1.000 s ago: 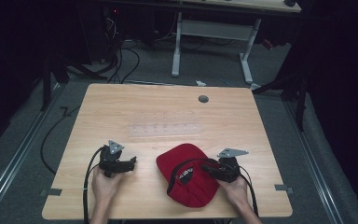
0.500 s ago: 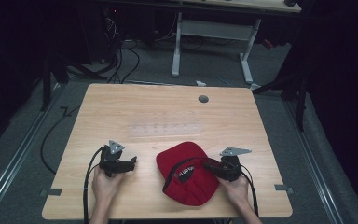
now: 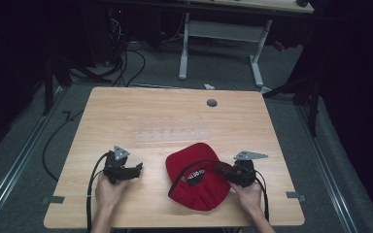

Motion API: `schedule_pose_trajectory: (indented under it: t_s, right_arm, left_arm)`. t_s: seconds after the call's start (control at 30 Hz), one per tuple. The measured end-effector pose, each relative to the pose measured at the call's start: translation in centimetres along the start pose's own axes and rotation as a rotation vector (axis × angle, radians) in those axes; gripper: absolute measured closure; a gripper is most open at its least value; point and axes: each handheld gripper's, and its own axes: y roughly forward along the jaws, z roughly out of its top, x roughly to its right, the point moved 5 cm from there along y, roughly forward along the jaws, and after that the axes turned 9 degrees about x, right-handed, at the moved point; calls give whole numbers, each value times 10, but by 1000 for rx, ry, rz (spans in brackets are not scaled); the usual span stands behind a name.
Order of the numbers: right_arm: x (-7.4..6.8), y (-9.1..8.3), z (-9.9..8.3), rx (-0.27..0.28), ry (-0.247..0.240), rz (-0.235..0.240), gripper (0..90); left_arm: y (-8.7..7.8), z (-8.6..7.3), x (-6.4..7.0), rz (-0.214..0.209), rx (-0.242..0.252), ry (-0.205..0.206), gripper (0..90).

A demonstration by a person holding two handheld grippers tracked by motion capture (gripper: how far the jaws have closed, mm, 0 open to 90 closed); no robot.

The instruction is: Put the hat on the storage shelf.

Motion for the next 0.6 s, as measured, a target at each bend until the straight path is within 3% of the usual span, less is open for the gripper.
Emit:
schedule_pose_trajectory:
  t_s: [0.3,0.43,0.6]
  right_arm:
    - [0,-12,18,22,1,2,837]
    - [2,-15,22,37,29,8,838]
    - [4,-17,26,42,43,10,838]
  left_arm:
    - [0,0,1,-2,-20,8,204]
    - [-1,0,3,-5,-16,20,229]
    - [-8,5,13,-58,7,16,229]
